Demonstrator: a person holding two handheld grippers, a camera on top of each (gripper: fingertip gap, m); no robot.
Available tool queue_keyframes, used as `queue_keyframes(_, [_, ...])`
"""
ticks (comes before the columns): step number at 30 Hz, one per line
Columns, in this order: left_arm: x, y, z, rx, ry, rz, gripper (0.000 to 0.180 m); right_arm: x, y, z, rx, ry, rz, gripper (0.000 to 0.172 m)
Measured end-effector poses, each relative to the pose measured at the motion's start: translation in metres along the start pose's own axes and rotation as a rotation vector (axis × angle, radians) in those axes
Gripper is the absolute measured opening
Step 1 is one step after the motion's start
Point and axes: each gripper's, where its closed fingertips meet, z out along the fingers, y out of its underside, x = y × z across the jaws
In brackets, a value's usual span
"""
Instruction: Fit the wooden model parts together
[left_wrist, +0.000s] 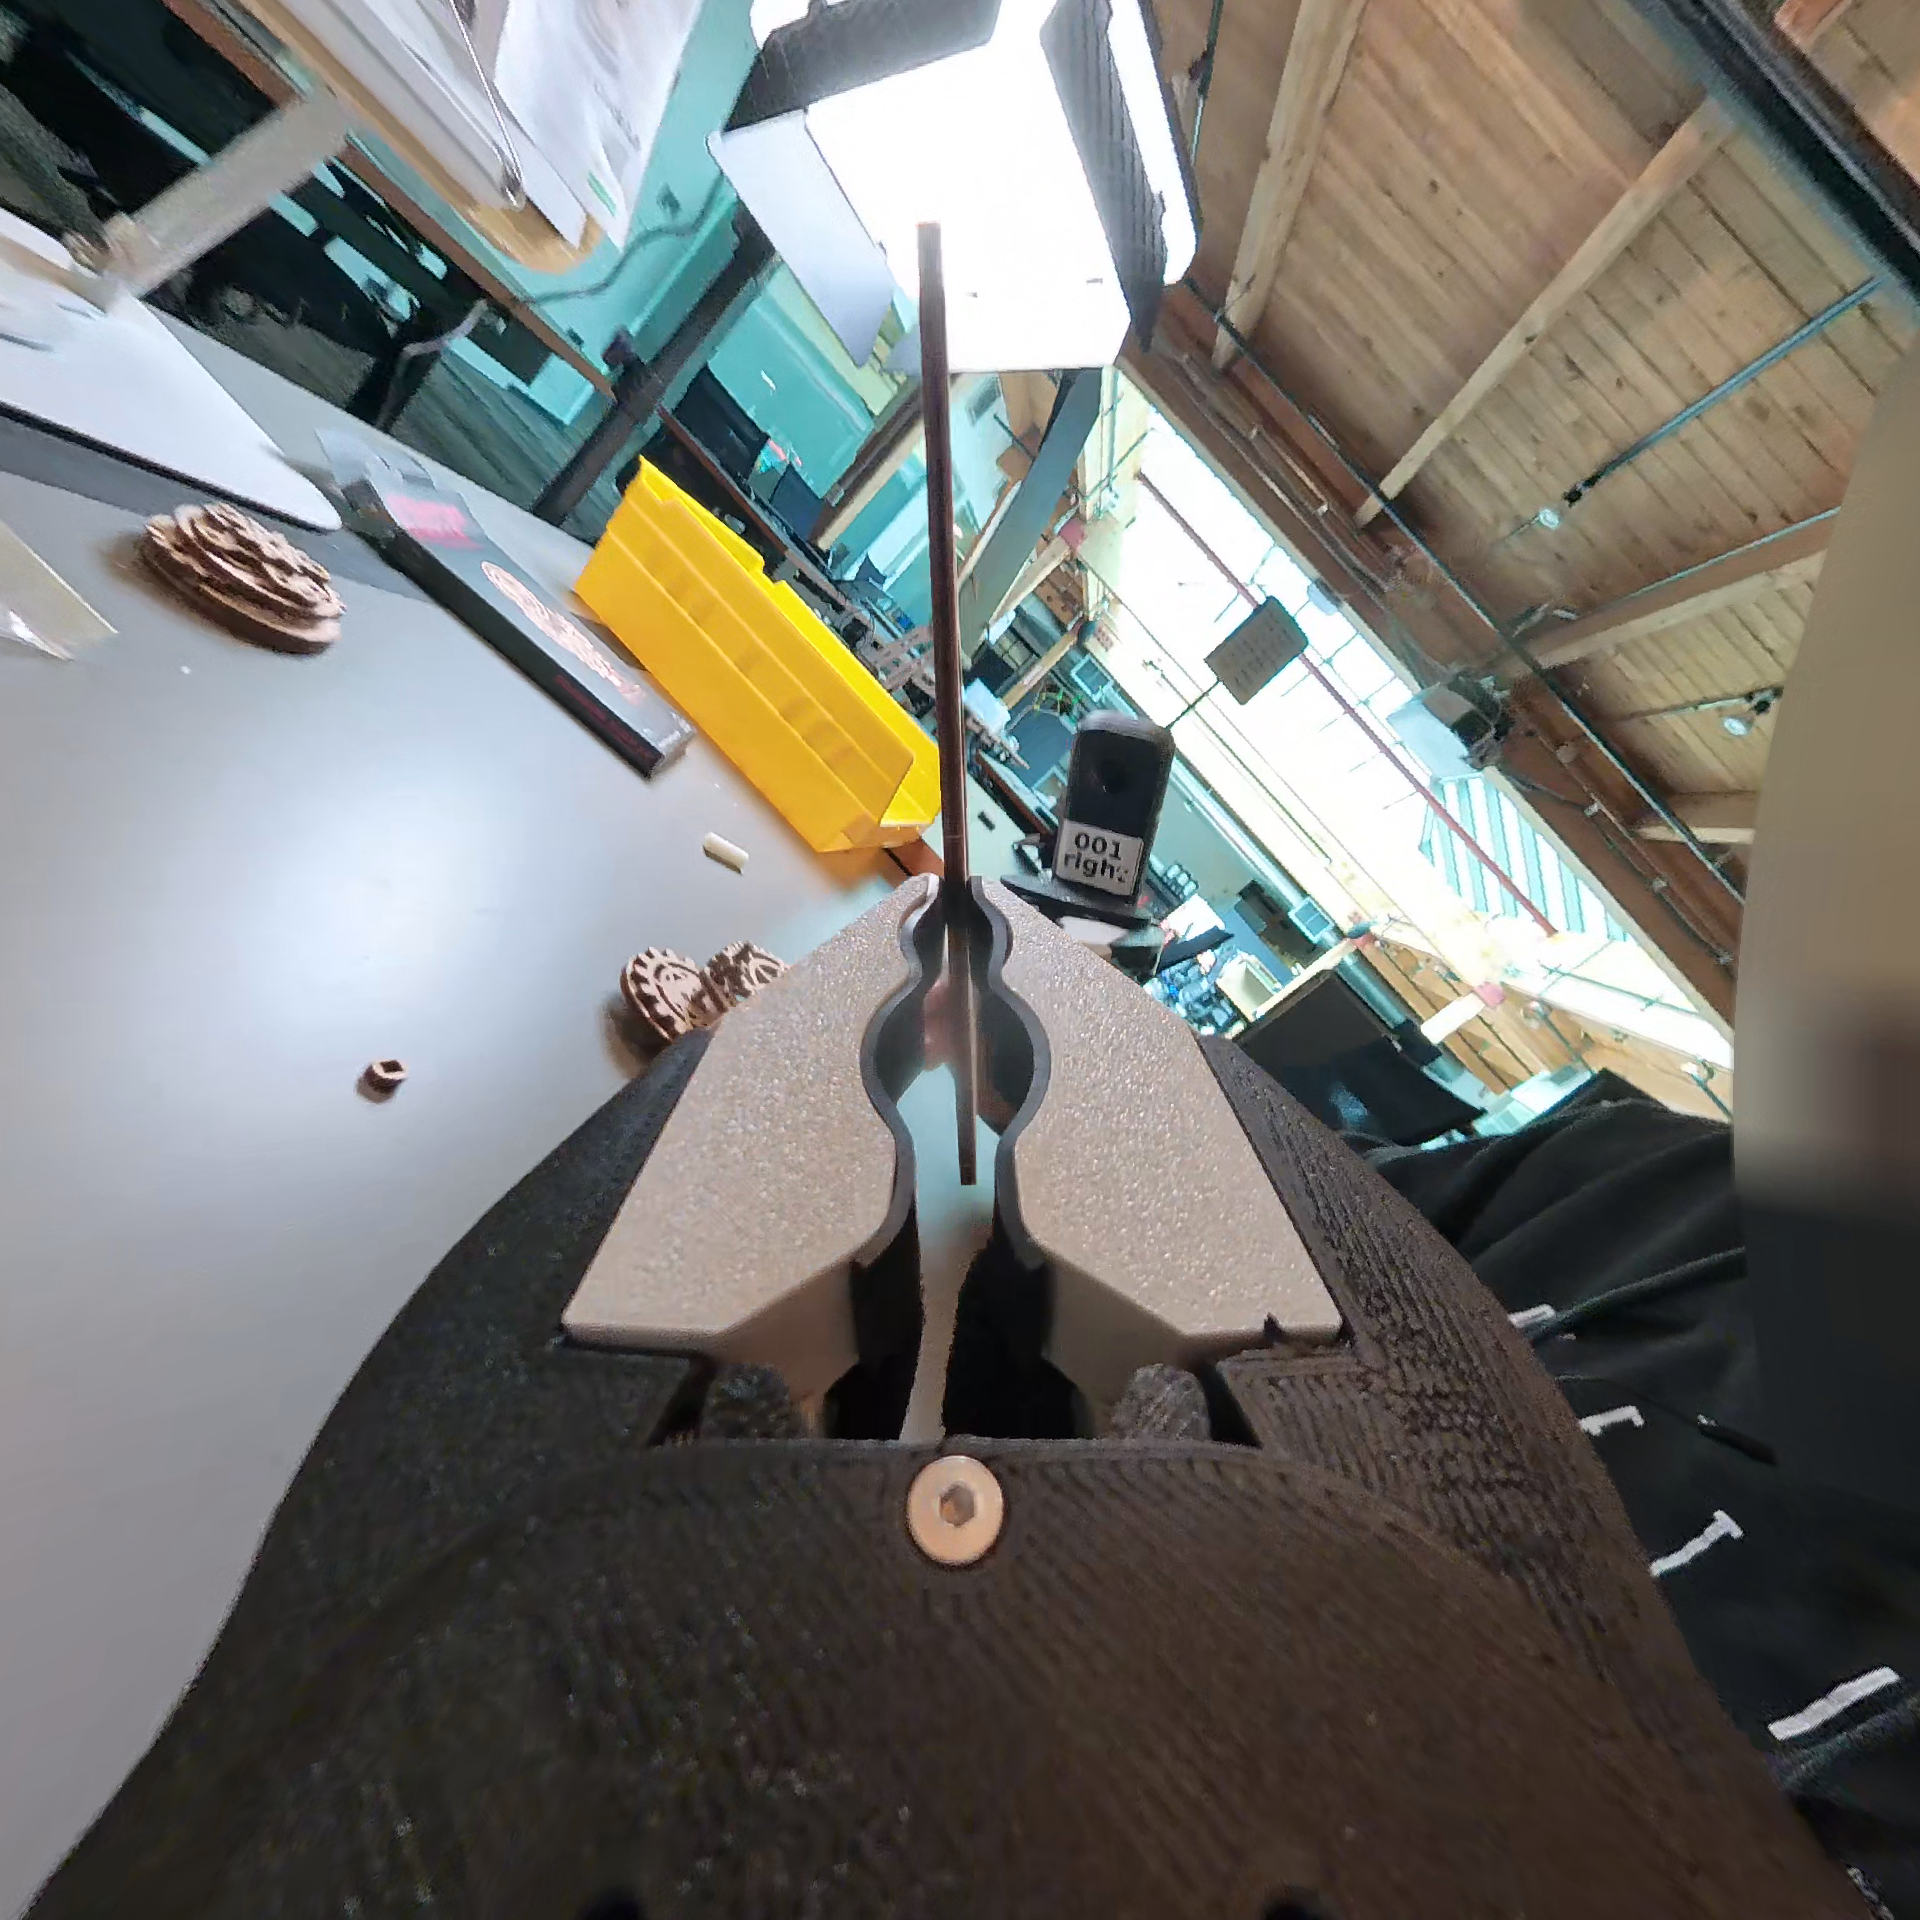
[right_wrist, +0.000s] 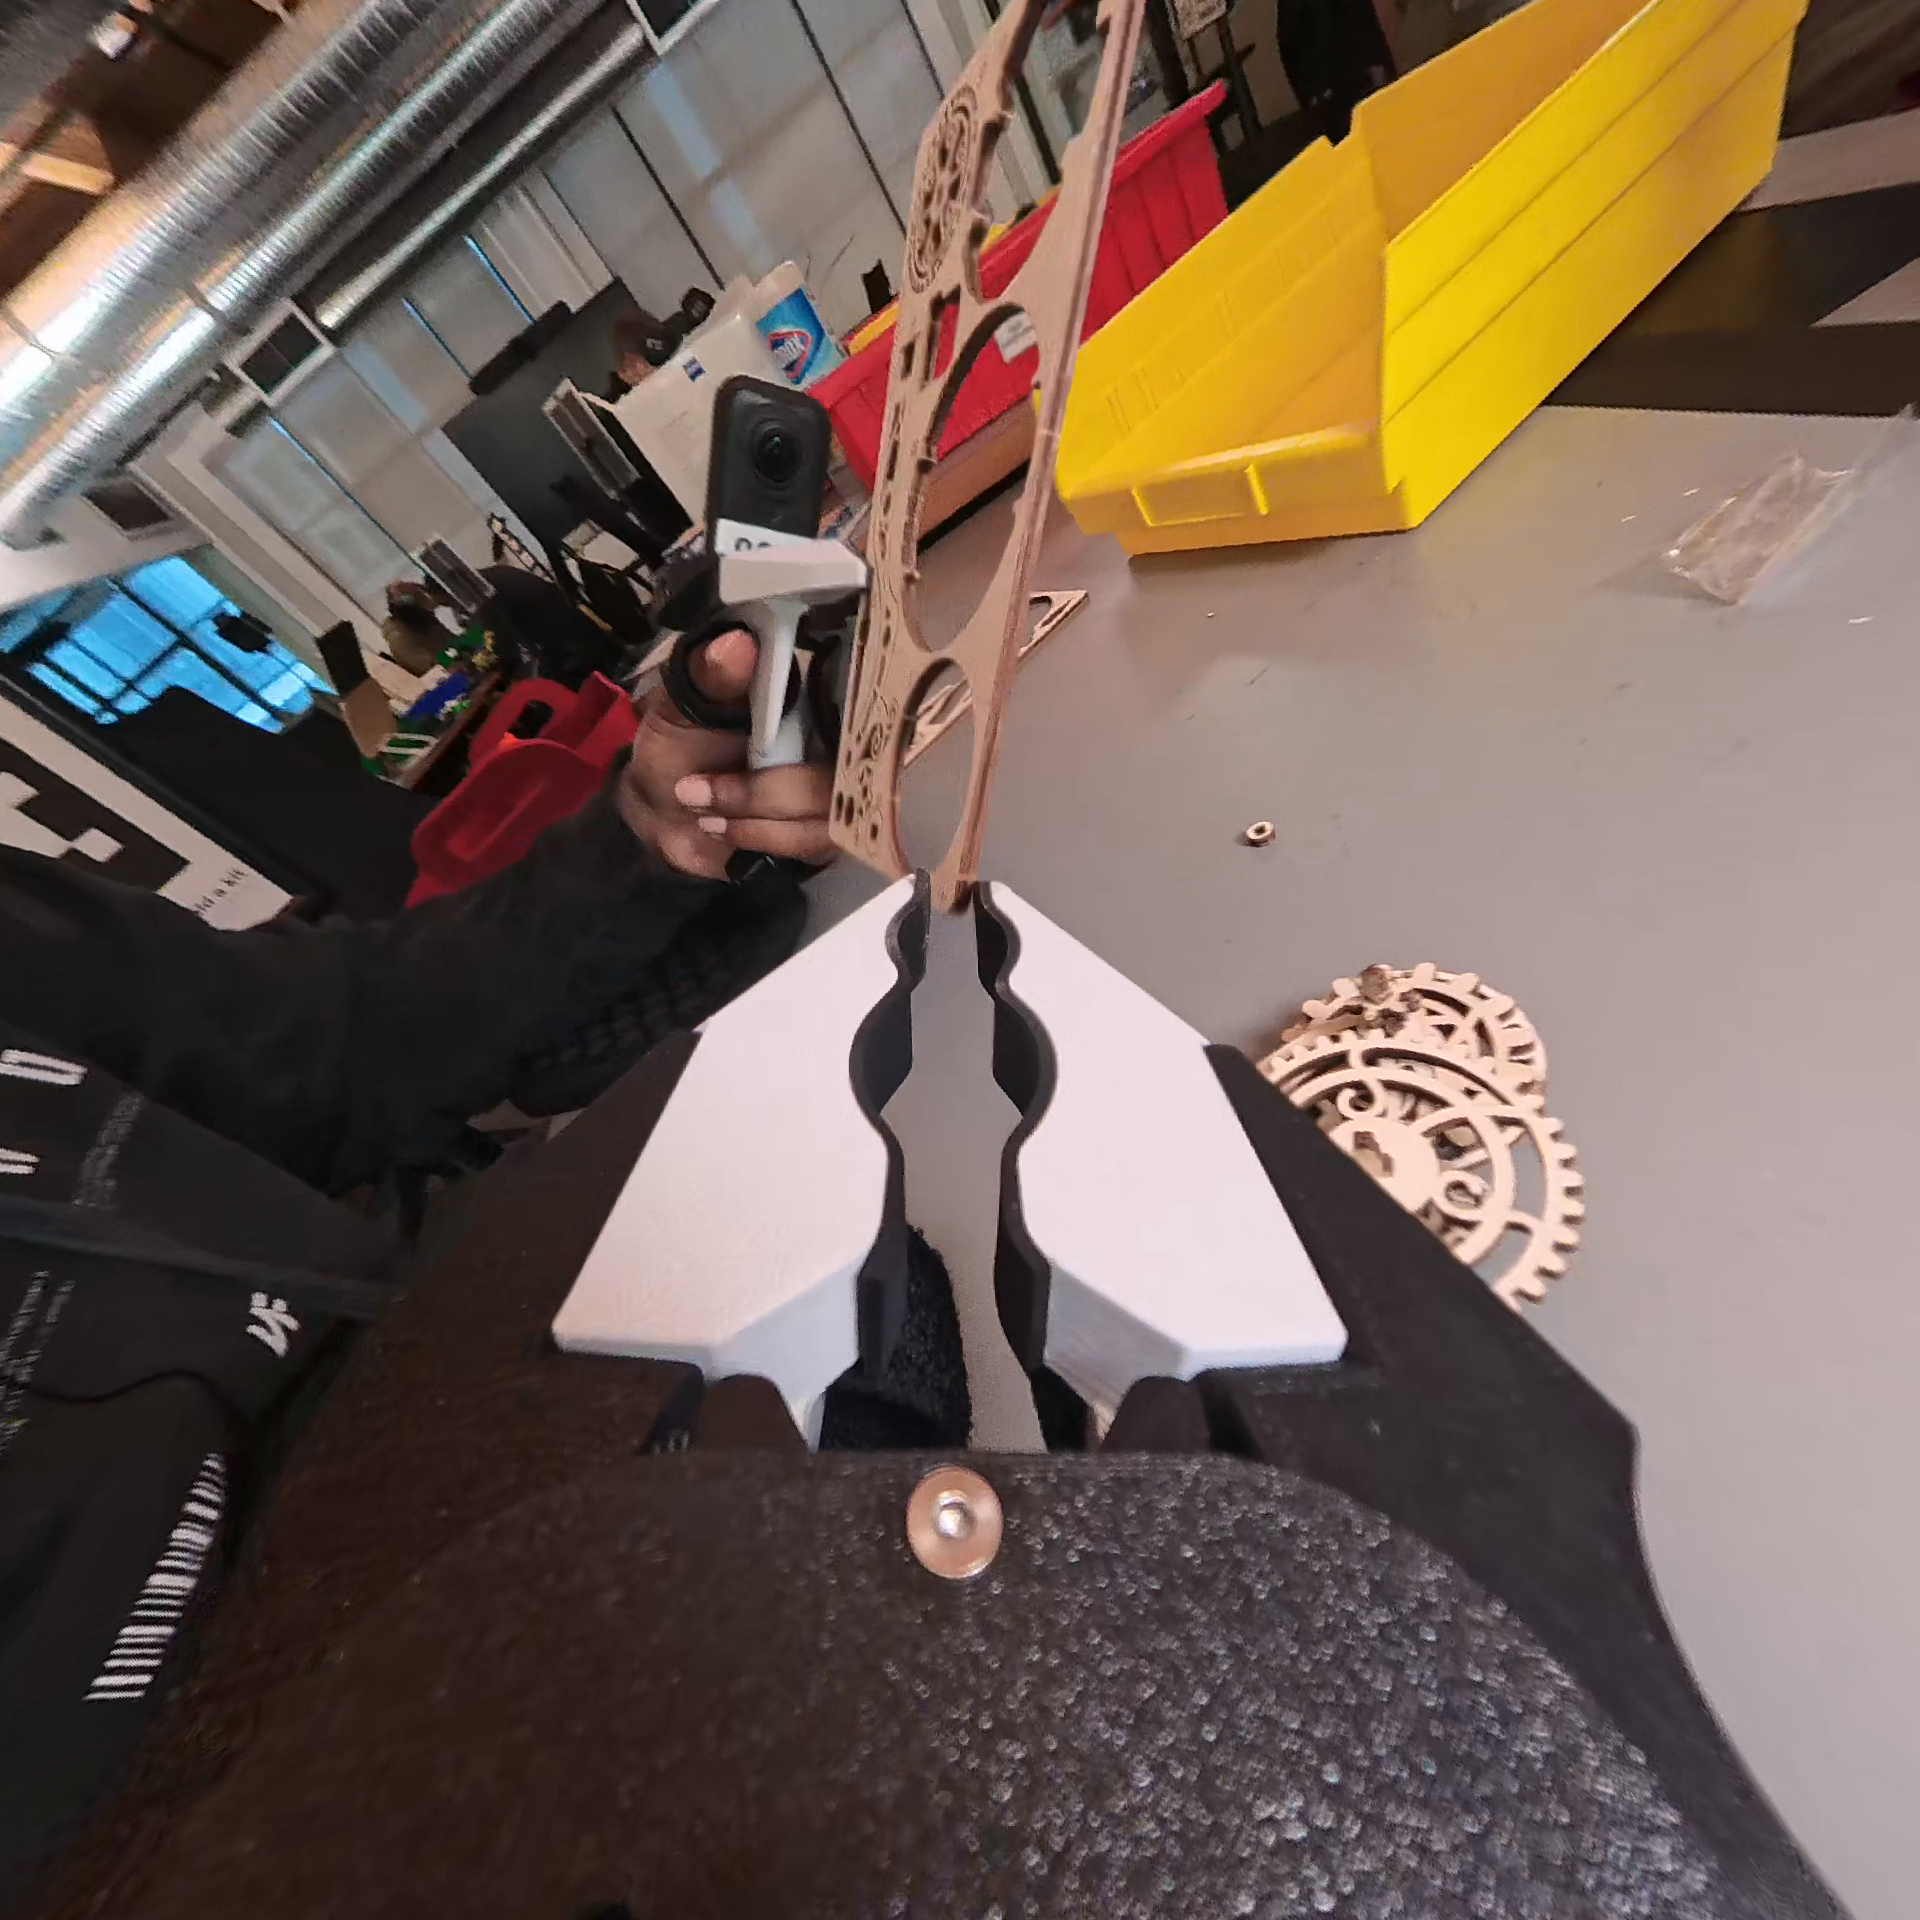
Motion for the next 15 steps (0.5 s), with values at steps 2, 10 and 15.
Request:
queue_keyframes(2, [-0.002,-0.013,-0.01,0.045,-0.016,0.002,0.001,0.002,-0.003,-0.002,0.012,0.018,-0.032,0.008])
queue_keyframes(10, [0.003,-0.022,-0.013,0.128,0.016,-0.011,0.001,-0.007,-0.005,0.007,0.043,0.014,-0.038,0.025])
queue_keyframes(15, [0.017,-0.017,-0.001,0.2,0.091,-0.038,0.001,-0.03,-0.003,0.029,0.085,-0.042,0.021,0.027])
